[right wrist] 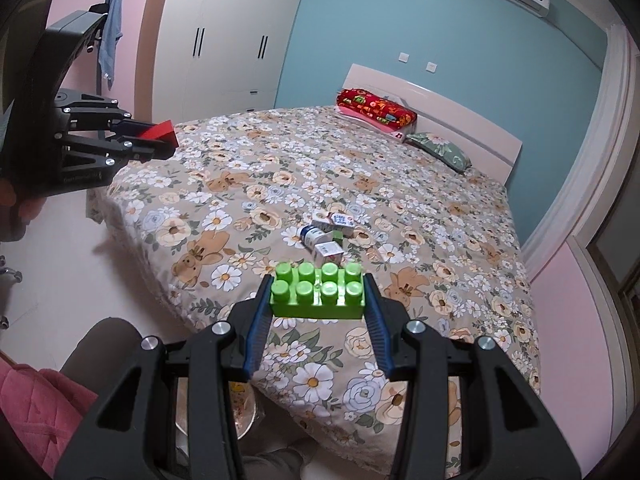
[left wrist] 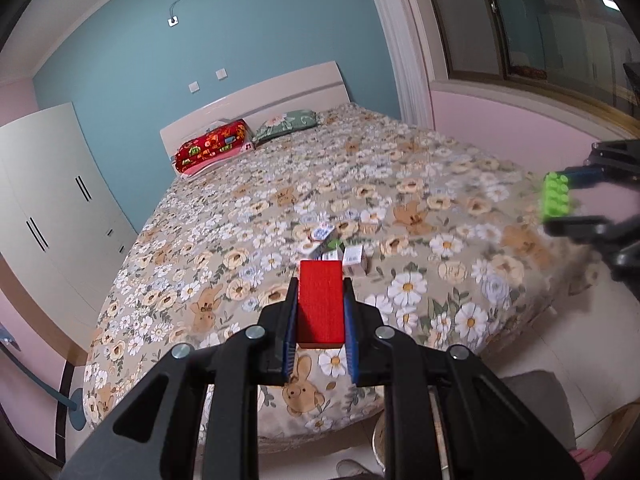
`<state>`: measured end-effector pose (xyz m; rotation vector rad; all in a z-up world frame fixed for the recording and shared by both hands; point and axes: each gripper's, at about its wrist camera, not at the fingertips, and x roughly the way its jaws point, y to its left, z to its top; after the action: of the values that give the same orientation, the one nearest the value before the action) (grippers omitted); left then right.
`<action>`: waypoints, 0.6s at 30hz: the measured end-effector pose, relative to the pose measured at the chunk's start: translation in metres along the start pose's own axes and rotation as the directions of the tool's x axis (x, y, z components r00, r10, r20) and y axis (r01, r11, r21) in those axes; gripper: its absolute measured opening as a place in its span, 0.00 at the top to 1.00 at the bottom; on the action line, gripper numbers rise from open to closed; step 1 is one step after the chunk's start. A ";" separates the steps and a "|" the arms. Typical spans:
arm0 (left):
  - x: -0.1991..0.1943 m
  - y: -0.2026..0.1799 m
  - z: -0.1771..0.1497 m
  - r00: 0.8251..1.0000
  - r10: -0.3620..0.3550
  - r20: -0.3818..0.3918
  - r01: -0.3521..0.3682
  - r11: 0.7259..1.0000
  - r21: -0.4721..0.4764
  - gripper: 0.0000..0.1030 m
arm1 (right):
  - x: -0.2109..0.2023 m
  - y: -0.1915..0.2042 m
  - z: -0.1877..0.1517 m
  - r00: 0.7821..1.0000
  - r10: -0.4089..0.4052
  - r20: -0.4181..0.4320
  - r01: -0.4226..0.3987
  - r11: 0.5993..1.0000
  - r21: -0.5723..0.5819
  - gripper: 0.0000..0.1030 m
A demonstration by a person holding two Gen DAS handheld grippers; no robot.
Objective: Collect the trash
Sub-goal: 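Lift and carry the red and green bricks with both tools to the trash bin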
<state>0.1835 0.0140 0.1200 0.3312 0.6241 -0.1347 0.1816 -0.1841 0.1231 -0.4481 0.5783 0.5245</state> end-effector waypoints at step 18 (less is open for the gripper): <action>0.067 -0.017 -0.096 0.968 -0.078 -0.238 0.080 0.997 -0.002 0.79 | 0.074 0.056 -0.064 0.976 0.135 -0.172 -0.137 0.991 0.003 0.57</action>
<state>0.1804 0.0293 0.0025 0.3321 0.8756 -0.1754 0.1768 -0.1493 0.0157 -0.4668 0.7765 0.6232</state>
